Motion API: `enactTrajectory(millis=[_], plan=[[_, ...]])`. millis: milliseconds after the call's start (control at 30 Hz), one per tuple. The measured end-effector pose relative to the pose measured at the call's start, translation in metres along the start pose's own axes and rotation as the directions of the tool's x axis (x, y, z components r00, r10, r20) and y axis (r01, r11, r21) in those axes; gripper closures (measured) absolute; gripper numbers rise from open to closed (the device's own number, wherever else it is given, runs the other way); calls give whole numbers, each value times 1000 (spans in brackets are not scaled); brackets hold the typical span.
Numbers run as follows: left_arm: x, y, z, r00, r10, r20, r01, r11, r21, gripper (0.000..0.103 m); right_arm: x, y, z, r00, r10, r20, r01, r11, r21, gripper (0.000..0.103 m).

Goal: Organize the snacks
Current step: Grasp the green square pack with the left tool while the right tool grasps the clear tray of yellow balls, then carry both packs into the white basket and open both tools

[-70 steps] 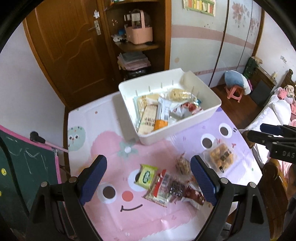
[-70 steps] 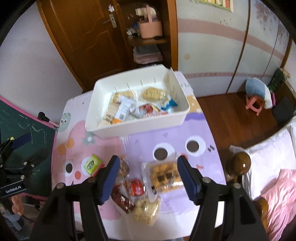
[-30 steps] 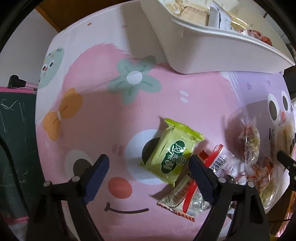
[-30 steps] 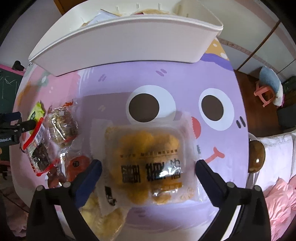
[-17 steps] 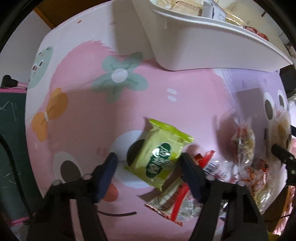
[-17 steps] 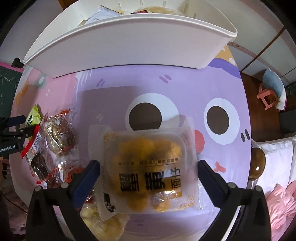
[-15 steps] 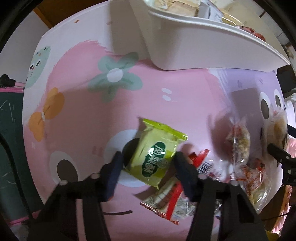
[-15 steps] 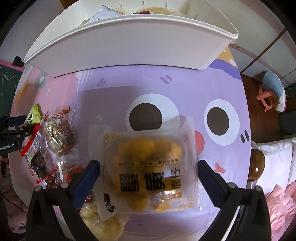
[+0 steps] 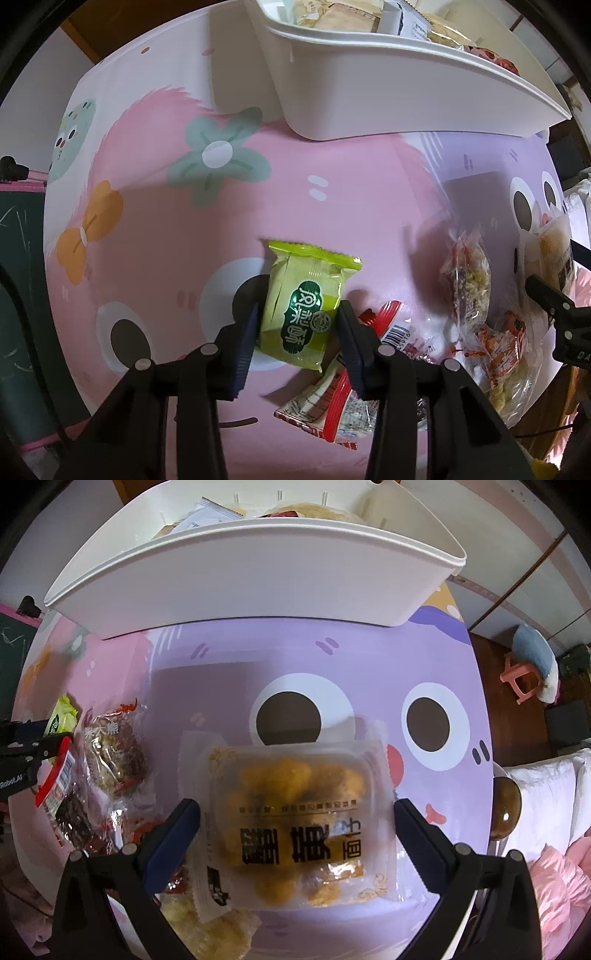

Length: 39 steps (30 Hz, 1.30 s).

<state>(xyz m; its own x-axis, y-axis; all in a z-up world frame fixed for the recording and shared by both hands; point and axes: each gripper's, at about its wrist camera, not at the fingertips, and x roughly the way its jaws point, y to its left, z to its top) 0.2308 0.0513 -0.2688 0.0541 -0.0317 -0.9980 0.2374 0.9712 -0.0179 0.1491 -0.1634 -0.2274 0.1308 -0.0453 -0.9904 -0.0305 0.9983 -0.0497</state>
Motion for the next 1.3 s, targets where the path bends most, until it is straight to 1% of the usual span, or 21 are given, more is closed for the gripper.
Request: enactTrajectory(millis=[133,167,267,367,400,433,500,600,700,767,867,933,1033,1100,1167,1233,1300], plan=[[3,2,-1,1000,1,-2,-1,1000,-1,63,0,4,6,1000,-10,2,10,1000,5,0],[5,0,-5,1000,1,-1,-1,1000,-1,63,2,3,7,1000,-9,0,9,1000,5,0],[5,-2,-6,1000,8,5,-8,1000,5,66,1,2,16,1000,-12,-7,12,1000,4,0],[7,-5,-6,1000,14,12,-14,1000,0,67,4,2,21,999,-5,-40,6,1000,26,0],[6,-6,-6,1000,14,14,-14,1000,-4,68,4,2,22,999,-1,-47,2,1000,26,5],[6,-7,-9,1000,13,16,-13,1000,-6,68,2,2,23,999,14,-53,-12,1000,26,8],[4,-6,-13,1000,8,20,-8,1000,-10,68,-3,1,22,999,21,-41,-20,999,32,20],[-2,-3,-20,999,3,35,-2,1000,-22,68,-10,-1,17,999,37,-29,-36,999,35,24],[-11,-5,-24,998,-5,56,7,999,-41,68,-16,-8,10,997,77,-15,-76,995,68,26],[-23,-3,-28,997,-32,74,36,998,-57,68,-22,-14,4,993,117,-12,-115,988,99,26],[-44,-6,-32,992,-56,110,63,996,-62,68,-38,-24,-2,986,164,21,-166,979,119,26],[-60,-7,-35,987,-81,141,92,993,-71,68,-54,-28,-7,982,182,51,-187,976,115,26],[-85,-2,-37,979,-116,170,133,987,-94,68,-76,-35,-10,978,187,92,-197,974,109,26],[-108,-6,-36,969,-131,209,153,984,-92,68,-98,-37,-8,972,198,129,-212,972,101,26],[-129,-8,-36,961,-130,243,155,984,-85,68,-111,-41,-5,966,201,165,-218,971,93,26],[-152,-9,-36,951,-130,281,159,984,-84,68,-131,-42,3,957,203,210,-224,971,84,26],[-169,-8,-29,940,-142,312,179,979,-93,68,-151,-35,14,945,202,258,-227,971,70,25]])
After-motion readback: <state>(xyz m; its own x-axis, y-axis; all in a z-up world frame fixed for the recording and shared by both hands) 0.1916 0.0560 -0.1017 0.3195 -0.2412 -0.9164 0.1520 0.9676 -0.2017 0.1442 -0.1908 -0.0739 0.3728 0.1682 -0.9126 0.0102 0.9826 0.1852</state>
